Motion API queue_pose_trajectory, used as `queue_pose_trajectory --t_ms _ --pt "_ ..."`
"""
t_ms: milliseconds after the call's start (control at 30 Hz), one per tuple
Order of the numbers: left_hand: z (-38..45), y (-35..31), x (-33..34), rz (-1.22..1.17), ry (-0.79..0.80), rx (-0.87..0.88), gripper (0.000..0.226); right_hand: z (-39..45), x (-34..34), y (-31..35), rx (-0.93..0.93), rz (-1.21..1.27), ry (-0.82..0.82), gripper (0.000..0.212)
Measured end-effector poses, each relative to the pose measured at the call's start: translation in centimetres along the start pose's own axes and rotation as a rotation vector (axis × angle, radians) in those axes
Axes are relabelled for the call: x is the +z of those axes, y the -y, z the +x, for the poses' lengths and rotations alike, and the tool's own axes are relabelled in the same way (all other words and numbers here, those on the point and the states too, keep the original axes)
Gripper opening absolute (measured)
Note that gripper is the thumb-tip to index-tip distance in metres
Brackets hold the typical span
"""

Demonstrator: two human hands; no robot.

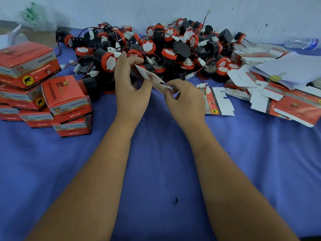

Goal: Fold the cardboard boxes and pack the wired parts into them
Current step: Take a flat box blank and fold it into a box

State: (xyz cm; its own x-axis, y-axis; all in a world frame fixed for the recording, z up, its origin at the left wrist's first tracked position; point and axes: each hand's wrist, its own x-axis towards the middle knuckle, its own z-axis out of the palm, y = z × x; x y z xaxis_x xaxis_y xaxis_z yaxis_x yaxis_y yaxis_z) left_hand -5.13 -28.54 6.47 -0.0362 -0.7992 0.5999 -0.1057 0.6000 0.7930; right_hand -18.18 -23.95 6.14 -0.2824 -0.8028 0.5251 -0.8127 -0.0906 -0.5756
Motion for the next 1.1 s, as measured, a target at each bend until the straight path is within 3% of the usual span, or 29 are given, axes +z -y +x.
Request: queue_pose_trajectory --t_ms 133,200,267,400,533,667,767,900,1000,1100 --pt "-0.3 -0.3 -0.2 0.009 0.077 0.042 0.039 0.4 -0.1 -0.3 0.155 0.122 0.124 0.017" --pt "-0.4 -0.3 -0.1 0.05 0.145 0.044 0.046 0.4 -0.1 -0.3 0.235 0.187 0.142 0.036" --pt "-0.4 -0.4 -0.1 0.153 0.179 0.053 0.046 0.6 -0.2 -0.2 0.315 0.222 0.108 0.041" --pt "-0.5 -0.4 0.0 0.358 0.257 0.092 0.046 1.0 -0.9 -0.1 0.518 0.416 -0.074 0.023" --pt "-1.4 -0.6 0.3 0.173 0.452 -0.048 0.064 1.1 -1.7 -0.3 0.679 0.779 -0.207 0.022" --pt "-1.5 -0.8 0.1 0.067 0.55 -0.069 0.09 1.4 -1.7 -0.6 0.725 0.799 -0.247 0.012" --pt "-1.5 -1.3 -0.1 0.021 0.623 -0.02 0.098 1.5 -2.0 -1.0 0.758 0.849 -0.259 0.019" --pt "-1.3 -1.3 -0.4 0.032 0.619 0.064 0.093 1.5 -2.3 -1.2 0.842 0.91 -0.251 0.017" --pt "-1.3 -1.0 -0.2 0.059 0.567 0.036 0.076 1.6 -2.4 -1.0 0.88 0.992 -0.231 0.014" --pt "-1.2 -0.9 0.3 -0.05 0.444 -0.026 0.055 1.3 -2.3 -0.2 0.712 1.174 -0.158 0.017"
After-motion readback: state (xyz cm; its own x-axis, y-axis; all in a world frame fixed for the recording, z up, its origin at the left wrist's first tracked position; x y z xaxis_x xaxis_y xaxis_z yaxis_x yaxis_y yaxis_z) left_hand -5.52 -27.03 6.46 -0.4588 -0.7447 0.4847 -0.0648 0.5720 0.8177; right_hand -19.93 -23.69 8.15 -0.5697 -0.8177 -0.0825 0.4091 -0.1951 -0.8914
